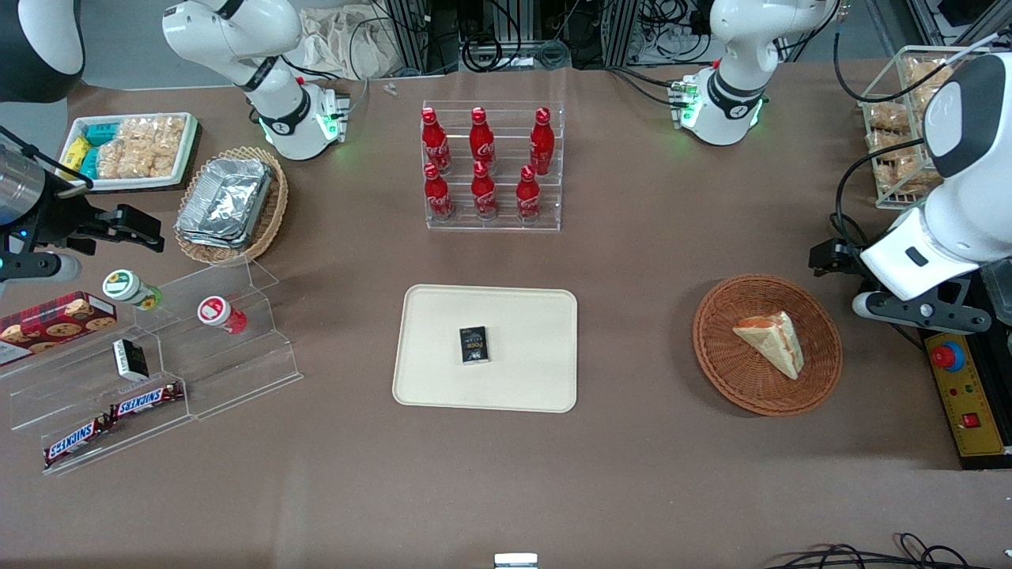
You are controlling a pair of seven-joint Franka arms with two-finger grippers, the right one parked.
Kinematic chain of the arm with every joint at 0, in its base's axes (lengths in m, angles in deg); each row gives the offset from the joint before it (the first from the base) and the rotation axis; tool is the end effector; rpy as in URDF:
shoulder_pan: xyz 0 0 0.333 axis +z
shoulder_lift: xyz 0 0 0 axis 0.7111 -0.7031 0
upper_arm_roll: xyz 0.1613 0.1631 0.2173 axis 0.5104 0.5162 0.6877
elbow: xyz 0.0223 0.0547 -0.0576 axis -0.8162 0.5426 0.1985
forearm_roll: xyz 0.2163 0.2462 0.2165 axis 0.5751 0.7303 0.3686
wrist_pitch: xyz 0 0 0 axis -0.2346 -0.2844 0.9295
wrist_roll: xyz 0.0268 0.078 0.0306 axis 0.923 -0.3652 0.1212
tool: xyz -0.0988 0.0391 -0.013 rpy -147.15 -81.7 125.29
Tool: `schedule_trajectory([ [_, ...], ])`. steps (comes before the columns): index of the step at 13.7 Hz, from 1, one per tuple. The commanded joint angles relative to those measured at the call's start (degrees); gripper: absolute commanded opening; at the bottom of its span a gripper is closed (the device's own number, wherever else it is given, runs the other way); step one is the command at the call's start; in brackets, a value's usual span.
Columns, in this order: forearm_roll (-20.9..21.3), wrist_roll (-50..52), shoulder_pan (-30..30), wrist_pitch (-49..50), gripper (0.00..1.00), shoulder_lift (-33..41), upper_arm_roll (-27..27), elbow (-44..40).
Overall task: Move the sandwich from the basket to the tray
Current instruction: 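Lower the left gripper over the wrapped sandwich in the wicker basket and grasp it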
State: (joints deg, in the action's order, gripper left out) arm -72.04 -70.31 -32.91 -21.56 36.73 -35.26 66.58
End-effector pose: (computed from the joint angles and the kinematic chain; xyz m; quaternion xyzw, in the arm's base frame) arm 0.6014 -0.0496 0.5432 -0.9928 0.1109 0.0411 0.0169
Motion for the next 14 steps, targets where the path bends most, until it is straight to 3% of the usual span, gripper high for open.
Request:
schedule_trajectory([
  [1, 0.1, 1.0, 0.3, 1.0, 1.0, -0.9, -0.1, -1.6],
  [4, 0.4, 1.0, 0.2, 1.2, 1.0, -2.3, -0.2, -1.9],
  [7, 0.7, 11.3, 1.0, -0.5, 1.0, -2.6, 0.0, 0.8],
  [10, 0.7, 17.2, 3.5, -12.7, 1.0, 0.5, 0.1, 13.3],
  [12, 0.7, 27.4, 3.6, -22.9, 1.0, 1.0, 0.1, 20.9],
  [14, 0.7, 44.0, 3.7, -28.2, 1.0, -1.8, 0.1, 22.8],
])
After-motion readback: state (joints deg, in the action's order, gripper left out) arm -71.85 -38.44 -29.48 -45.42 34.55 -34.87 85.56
